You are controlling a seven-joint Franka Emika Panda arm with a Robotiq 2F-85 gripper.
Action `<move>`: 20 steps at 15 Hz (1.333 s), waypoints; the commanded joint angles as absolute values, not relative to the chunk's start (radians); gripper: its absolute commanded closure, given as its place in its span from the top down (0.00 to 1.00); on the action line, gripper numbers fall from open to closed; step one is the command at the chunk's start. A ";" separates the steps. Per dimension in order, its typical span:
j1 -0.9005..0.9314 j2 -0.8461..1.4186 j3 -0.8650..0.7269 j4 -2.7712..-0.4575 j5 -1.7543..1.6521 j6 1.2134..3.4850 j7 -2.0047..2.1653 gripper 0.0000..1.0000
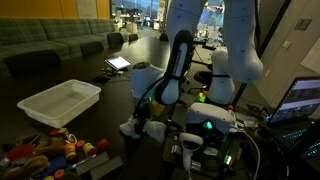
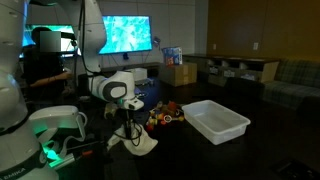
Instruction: Push the items on the table to the left using the white cloth
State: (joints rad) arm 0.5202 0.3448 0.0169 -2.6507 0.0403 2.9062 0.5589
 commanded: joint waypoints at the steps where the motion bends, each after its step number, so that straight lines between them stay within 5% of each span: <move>1: 0.454 0.412 0.171 -2.559 0.164 2.838 0.552 0.00; 20: 0.529 0.760 0.103 -2.105 0.243 2.998 0.628 0.00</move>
State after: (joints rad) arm 0.4939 0.7132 0.1213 -2.1882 0.2158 2.9715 0.5978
